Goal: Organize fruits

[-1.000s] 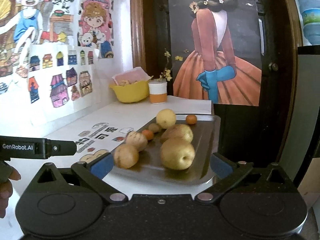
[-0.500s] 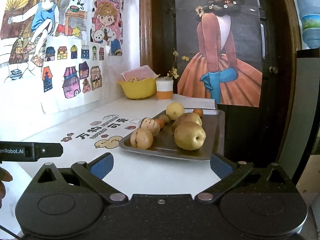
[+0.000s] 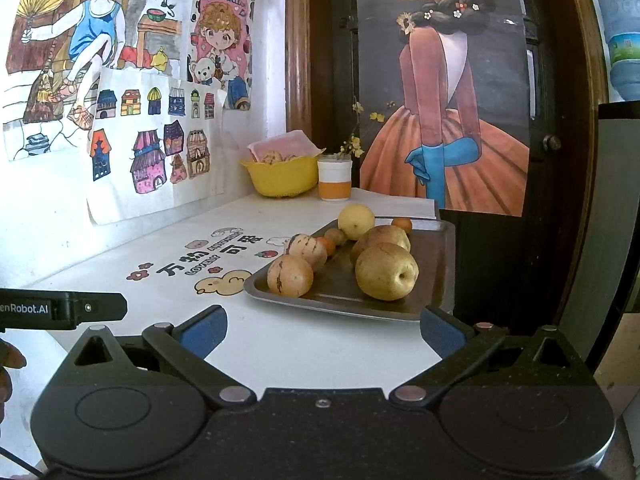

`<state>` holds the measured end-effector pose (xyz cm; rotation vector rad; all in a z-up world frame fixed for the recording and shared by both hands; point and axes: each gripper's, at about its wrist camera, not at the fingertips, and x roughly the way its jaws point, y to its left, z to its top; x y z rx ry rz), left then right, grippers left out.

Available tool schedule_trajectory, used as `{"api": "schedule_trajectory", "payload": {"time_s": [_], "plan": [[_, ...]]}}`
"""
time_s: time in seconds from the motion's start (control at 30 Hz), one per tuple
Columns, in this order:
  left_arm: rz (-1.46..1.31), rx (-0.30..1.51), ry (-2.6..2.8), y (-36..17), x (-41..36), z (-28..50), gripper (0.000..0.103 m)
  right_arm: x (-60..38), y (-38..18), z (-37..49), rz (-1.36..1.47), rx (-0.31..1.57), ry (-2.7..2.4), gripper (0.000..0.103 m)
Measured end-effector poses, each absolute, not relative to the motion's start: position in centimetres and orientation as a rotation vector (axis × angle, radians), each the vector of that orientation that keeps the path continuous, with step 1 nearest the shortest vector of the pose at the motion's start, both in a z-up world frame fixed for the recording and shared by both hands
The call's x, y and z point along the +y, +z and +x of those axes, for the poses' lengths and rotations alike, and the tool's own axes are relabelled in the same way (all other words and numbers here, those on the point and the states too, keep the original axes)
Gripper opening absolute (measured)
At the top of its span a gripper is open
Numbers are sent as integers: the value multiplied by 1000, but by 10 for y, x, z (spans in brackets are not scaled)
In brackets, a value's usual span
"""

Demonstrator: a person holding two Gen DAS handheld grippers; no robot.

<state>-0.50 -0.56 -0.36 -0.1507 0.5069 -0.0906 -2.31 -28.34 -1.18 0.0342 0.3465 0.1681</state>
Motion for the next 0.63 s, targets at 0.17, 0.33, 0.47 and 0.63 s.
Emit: {"api": "schedule_trajectory", "payload": {"time_s": [0.17,0.33,0.47,0.63], "plan": [[-151,514,-93,-4,-7,-4,102,-283,-12,-23,35,348,168,102],[-157,522,-90,-1,-8,-3,102,-283,-12,-23,34,348,169,102],[-127,493,-146,3,-12,-6,102,-283,-13,-22,30,352,168,102],[-175,499,-155,3,-8,-5,102,-282,-15,-22,31,354,165,102]]}}
